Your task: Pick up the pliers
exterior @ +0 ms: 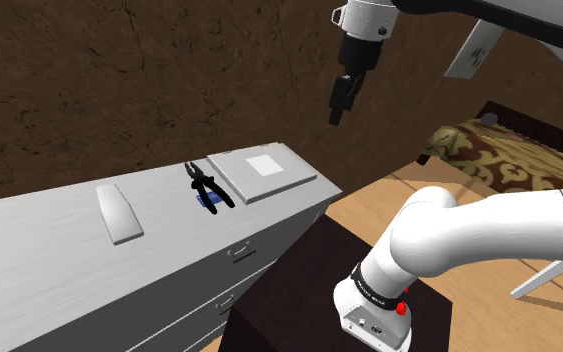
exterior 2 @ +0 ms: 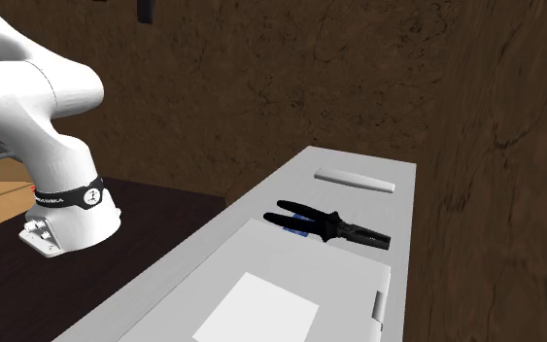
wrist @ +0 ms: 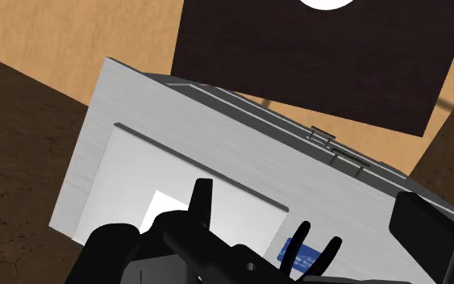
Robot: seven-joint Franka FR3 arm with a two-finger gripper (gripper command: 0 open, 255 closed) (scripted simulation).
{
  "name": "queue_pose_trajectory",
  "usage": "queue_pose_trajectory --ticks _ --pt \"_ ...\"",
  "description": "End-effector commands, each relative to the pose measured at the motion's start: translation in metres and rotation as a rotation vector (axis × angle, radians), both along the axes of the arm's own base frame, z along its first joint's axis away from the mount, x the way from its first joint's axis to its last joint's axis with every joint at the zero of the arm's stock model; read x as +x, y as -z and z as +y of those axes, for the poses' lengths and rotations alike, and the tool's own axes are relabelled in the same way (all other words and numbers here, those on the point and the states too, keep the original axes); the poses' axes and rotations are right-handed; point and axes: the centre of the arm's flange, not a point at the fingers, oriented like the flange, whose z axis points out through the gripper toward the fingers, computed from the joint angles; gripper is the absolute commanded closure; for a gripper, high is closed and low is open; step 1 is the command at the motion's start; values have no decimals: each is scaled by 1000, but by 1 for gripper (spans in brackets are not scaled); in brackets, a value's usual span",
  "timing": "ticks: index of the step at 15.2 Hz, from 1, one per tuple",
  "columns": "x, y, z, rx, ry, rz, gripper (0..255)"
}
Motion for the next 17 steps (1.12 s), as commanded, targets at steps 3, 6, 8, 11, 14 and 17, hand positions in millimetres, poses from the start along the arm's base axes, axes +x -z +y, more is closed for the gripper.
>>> queue_pose_trajectory --ticks 3,6,8,11,14,17 --pt "21 17 2 9 -4 9 0" --pt "51 44 7 22 -9 22 0" --pt "71 62 10 30 -12 31 0" --pt "101 89 15 43 -18 45 0" --pt "131 116 20 56 -23 58 0" --pt "160 144 26 69 -28 71 0"
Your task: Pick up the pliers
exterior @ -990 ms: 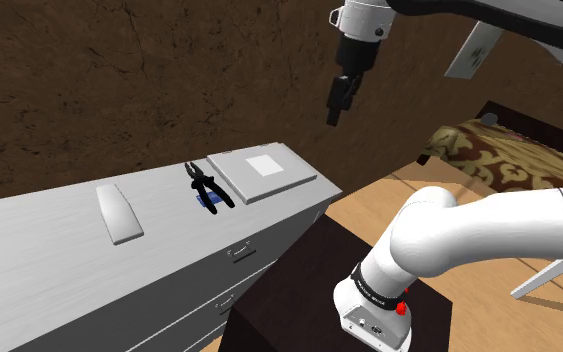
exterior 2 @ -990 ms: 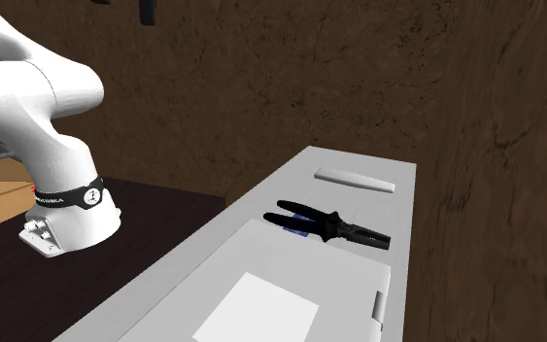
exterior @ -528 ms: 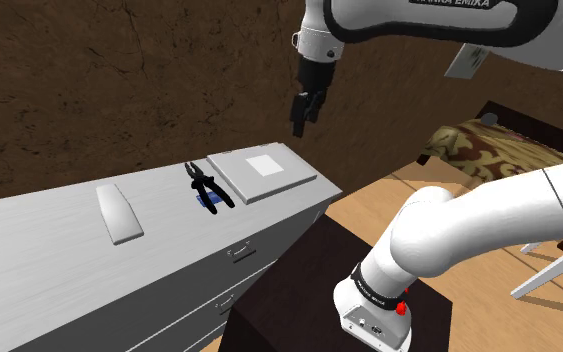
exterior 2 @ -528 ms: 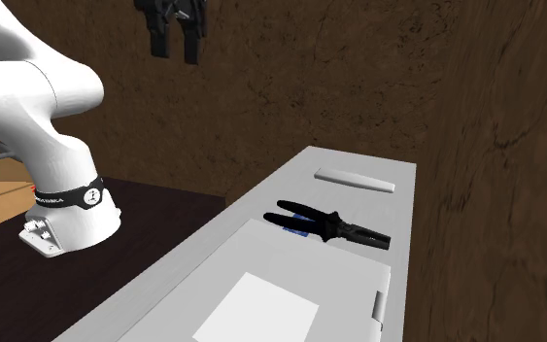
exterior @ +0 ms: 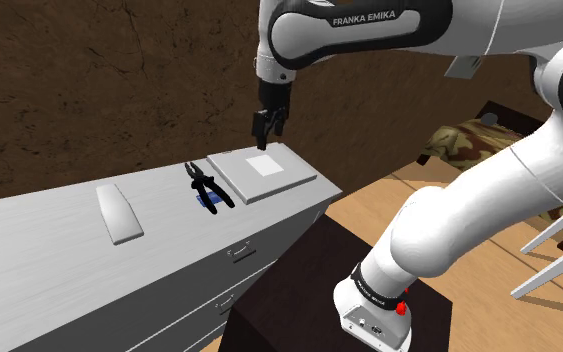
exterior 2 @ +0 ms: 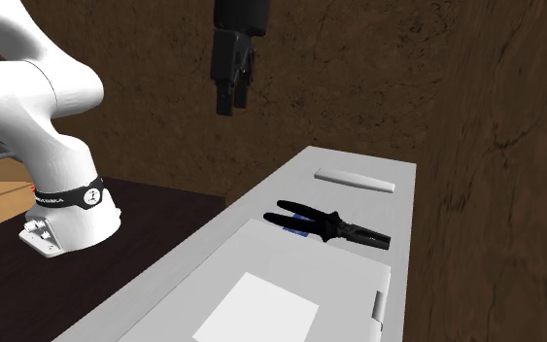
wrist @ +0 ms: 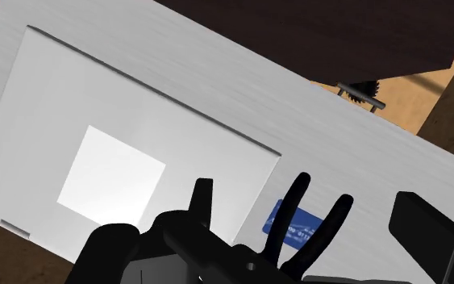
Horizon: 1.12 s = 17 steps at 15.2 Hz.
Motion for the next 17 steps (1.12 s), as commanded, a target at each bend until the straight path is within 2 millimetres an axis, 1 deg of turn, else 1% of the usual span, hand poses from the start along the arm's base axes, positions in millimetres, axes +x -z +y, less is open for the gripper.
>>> queue_pose_trajectory --ticks 1,17 --pt "21 20 1 9 -3 8 0" --pt "169 174 43 78 -31 80 0"
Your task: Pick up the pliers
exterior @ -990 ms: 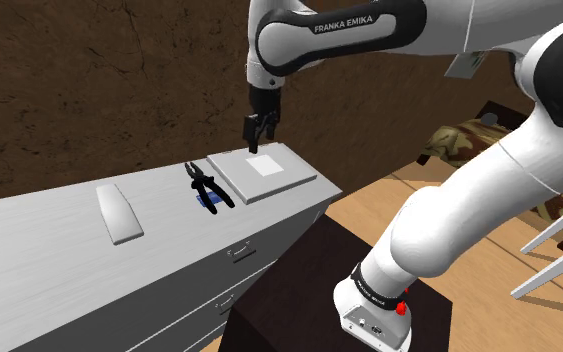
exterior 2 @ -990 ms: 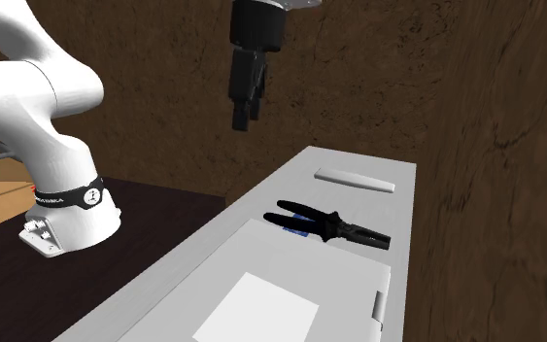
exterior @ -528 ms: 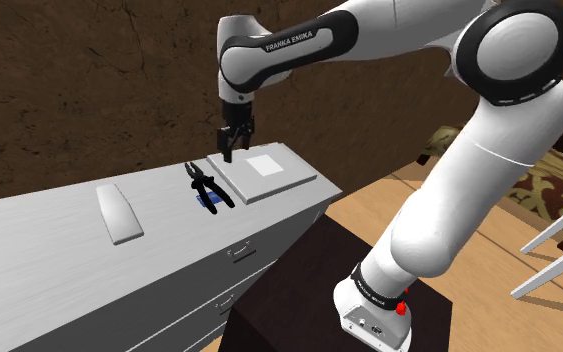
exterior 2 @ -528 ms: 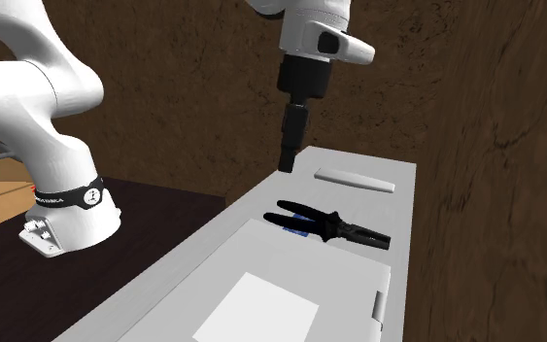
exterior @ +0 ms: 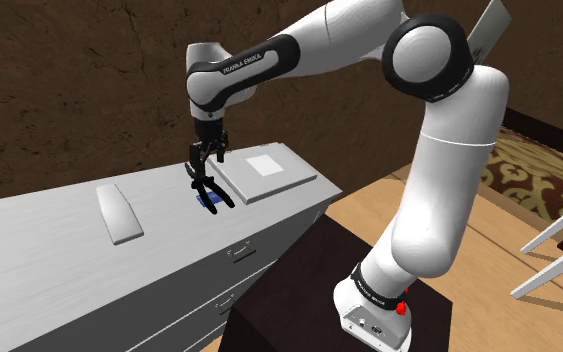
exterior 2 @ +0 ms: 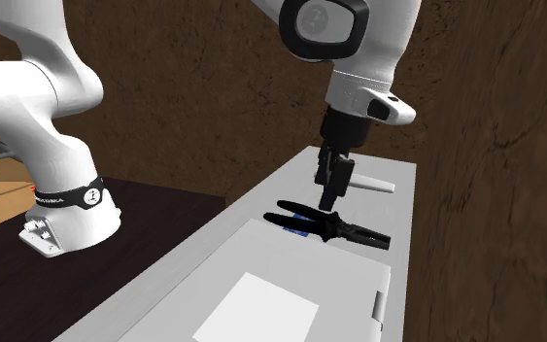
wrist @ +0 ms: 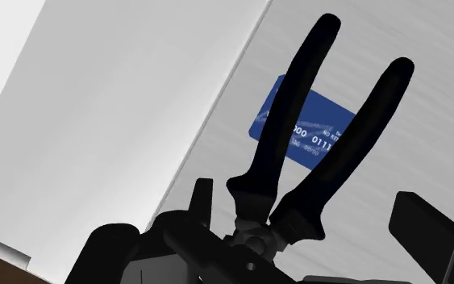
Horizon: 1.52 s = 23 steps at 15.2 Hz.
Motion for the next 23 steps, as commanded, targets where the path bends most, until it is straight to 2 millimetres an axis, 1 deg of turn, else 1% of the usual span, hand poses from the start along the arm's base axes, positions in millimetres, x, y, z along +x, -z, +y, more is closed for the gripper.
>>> queue_pose_trajectory --ticks 1,2,3,9,10,12,13,22,23 --pt "20 23 4 9 -3 9 0" --pt "29 33 7 13 -5 13 0" --pt "30 35 8 14 -6 14 0" --pt "30 67 8 14 -6 14 0" --pt "30 75 8 14 -6 14 0" --pt "30 75 8 14 -6 14 0" --pt "31 75 7 14 -6 14 255" --pt "30 75 8 14 -6 14 255" --pt "30 70 8 14 -6 14 255"
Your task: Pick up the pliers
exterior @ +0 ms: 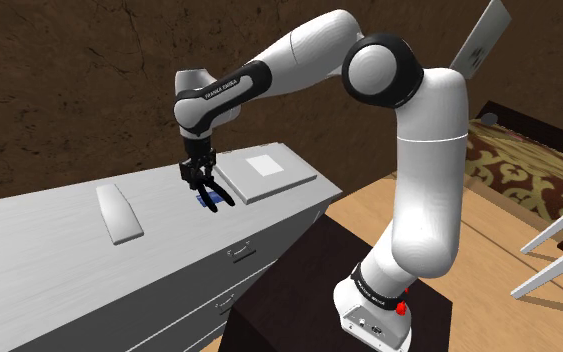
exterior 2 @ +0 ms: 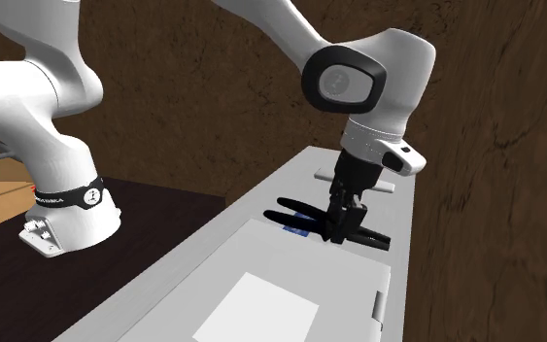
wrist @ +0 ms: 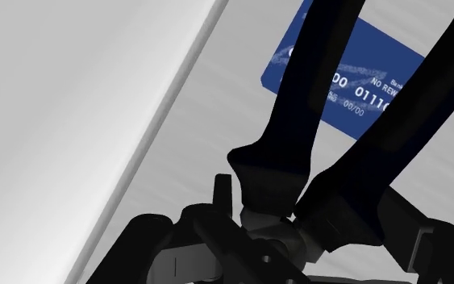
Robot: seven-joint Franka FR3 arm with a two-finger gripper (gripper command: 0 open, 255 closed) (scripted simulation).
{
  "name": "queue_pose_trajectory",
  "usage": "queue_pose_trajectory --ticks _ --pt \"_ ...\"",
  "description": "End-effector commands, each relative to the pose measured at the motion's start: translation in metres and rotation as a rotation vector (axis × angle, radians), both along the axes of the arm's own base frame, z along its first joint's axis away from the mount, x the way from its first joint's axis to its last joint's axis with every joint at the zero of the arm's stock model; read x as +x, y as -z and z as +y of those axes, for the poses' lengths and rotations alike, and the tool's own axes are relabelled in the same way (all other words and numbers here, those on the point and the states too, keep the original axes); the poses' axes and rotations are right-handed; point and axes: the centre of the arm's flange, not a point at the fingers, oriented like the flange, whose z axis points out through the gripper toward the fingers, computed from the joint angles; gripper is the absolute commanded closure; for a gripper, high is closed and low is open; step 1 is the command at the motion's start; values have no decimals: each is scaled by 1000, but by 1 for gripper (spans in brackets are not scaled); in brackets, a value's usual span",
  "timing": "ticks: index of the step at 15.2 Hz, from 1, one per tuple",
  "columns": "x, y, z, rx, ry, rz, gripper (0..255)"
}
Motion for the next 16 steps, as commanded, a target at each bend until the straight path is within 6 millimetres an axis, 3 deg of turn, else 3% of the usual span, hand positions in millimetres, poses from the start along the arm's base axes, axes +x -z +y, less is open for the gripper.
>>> queue_pose_trajectory --ticks 1,14,16 --pt "-1 -8 0 0 0 1 255" --pt "-1 -76 0 0 0 1 255" --pt "-1 -77 0 0 0 1 255"
